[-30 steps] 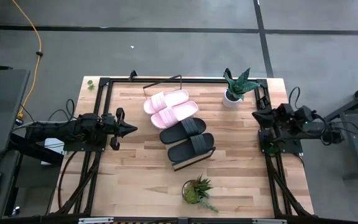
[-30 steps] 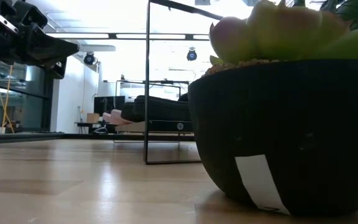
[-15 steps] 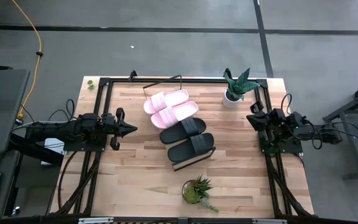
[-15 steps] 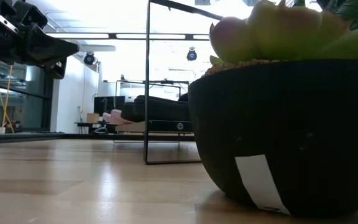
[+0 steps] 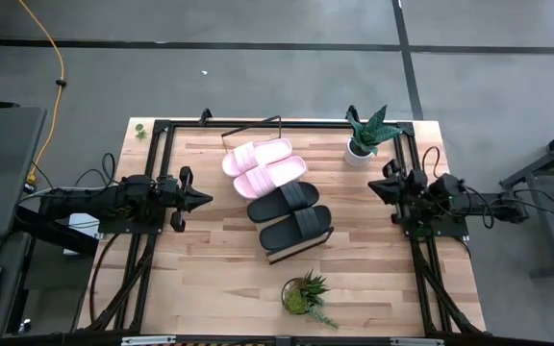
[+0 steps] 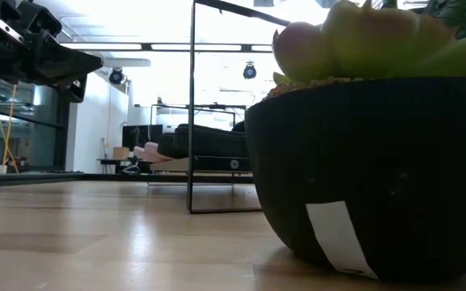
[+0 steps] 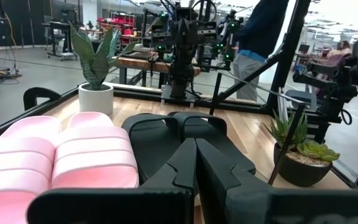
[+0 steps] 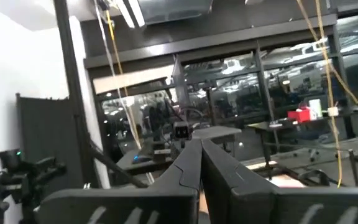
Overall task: Pick and place slides into the shelf
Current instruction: Return to Home Position
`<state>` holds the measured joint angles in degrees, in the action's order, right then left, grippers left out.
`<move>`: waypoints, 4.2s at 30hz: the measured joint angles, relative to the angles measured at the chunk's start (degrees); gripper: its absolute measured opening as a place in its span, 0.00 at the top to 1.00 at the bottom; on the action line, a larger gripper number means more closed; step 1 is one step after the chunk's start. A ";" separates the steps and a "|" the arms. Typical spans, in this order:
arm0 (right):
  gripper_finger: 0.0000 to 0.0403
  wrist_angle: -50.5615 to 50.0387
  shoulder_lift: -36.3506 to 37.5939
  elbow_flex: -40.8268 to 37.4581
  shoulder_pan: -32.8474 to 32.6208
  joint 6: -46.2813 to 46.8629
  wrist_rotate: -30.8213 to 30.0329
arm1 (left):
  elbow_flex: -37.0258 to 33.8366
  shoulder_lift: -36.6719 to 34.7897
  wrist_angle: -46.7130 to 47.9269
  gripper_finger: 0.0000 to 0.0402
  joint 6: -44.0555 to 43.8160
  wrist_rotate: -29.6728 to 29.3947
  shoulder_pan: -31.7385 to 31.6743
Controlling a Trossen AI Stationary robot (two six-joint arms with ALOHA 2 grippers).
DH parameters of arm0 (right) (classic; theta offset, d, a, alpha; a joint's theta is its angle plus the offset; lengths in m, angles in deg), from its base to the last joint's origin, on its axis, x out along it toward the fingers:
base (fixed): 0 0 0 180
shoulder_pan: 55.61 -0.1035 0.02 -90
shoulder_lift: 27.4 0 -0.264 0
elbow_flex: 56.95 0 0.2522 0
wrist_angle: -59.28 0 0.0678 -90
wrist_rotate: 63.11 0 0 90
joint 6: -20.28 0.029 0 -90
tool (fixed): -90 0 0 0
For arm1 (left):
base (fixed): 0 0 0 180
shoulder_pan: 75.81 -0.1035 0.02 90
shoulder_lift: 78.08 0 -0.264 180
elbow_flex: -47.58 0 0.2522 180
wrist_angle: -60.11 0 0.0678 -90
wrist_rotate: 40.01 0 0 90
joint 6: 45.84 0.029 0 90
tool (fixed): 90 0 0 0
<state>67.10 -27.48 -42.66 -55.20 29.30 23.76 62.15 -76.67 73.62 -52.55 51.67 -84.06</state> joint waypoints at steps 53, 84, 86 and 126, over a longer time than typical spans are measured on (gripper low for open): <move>1.00 -20.50 -0.26 -0.07 -0.04 -7.55 2.75 | 0.01 0.00 0.00 1.00 -0.01 0.00 0.01; 1.00 -20.50 -0.33 -0.07 -0.04 -7.54 2.75 | 0.01 0.01 0.01 1.00 0.00 0.00 0.01; 1.00 -20.50 -0.33 -0.07 -0.04 -7.54 2.75 | 0.01 0.00 0.01 1.00 0.00 0.00 0.02; 1.00 -20.50 -0.35 -0.07 -0.04 -7.54 2.75 | 0.01 0.00 0.02 1.00 -0.01 0.00 0.00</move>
<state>46.60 -27.83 -42.72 -55.24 21.75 26.51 62.16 -76.67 73.64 -52.56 51.67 -84.06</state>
